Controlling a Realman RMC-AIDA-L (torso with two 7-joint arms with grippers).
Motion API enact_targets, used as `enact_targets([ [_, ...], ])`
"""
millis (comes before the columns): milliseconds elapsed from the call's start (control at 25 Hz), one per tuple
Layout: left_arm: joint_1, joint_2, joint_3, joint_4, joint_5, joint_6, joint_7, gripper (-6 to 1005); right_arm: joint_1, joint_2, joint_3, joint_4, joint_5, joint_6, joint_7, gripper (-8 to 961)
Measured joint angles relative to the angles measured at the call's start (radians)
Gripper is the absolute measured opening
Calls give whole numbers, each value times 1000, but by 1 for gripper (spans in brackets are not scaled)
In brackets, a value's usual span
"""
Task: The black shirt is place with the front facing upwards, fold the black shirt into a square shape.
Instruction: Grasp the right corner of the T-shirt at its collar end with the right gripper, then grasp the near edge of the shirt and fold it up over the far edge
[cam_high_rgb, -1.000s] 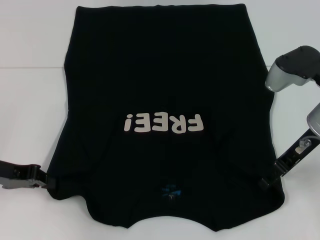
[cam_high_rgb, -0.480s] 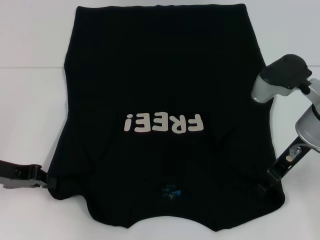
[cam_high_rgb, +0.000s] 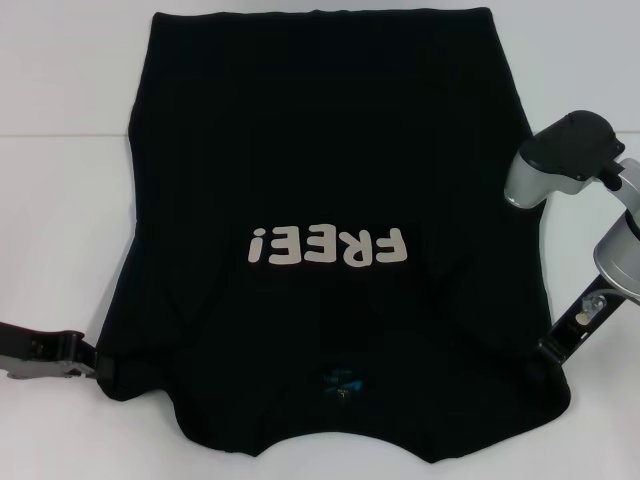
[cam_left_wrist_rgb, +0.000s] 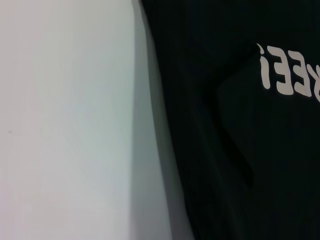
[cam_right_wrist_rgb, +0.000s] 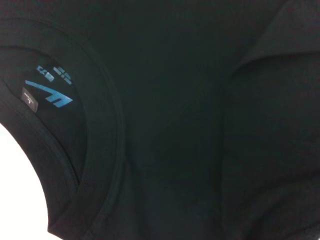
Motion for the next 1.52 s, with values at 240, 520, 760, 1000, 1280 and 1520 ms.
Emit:
enact_targets([
  [240,0,1,0,-1,0,0,0,15,-8,-8,13,-2,0,0,1,110],
  [520,0,5,-7,-1,-8,21,12,17,-38,-35,148,-6,6,-11,-2,56],
  [760,0,7,-11,-2,-9,49,14,18,-122,-78,354,-7,44,-50,-30,56],
  [1000,-1,16,-4,-3,-8,102,14,19,-248,-117,478,-8,166,-89,-82,56],
  [1280,-8,47,22,-34,-1,209,34,20,-344,-134,573,5,205,-112,-180,57],
  [1520,-14,61,63,-82,24,367,73,21,-403,-160,565,5,176,-244,-285,57],
])
